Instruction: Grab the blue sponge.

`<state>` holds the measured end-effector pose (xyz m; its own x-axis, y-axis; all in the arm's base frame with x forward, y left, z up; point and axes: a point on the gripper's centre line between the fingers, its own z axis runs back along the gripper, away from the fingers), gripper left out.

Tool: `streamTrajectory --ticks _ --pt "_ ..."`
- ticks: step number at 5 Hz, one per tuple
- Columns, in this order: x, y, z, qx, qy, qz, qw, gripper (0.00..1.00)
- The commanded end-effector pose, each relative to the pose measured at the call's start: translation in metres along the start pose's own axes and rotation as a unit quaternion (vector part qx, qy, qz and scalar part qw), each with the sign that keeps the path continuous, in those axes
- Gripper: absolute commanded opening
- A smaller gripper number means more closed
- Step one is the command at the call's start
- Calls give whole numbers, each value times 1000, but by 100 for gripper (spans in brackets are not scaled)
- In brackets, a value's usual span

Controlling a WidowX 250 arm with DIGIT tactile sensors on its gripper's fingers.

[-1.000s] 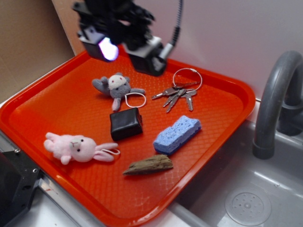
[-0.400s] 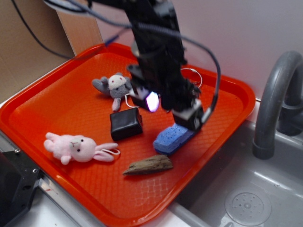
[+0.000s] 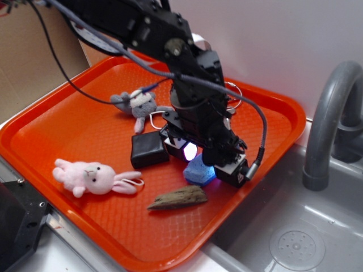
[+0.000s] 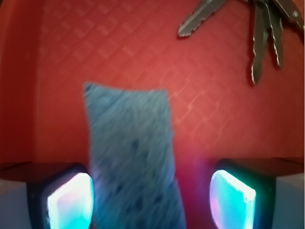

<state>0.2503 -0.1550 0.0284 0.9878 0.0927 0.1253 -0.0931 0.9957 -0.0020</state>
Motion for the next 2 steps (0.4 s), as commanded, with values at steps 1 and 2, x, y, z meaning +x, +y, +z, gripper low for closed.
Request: streamTrajectory --ticks 1,2 --pt "-2 2 25 -4 -20 -25 999 0" --pt "5 9 56 -12 -17 -35 999 0"
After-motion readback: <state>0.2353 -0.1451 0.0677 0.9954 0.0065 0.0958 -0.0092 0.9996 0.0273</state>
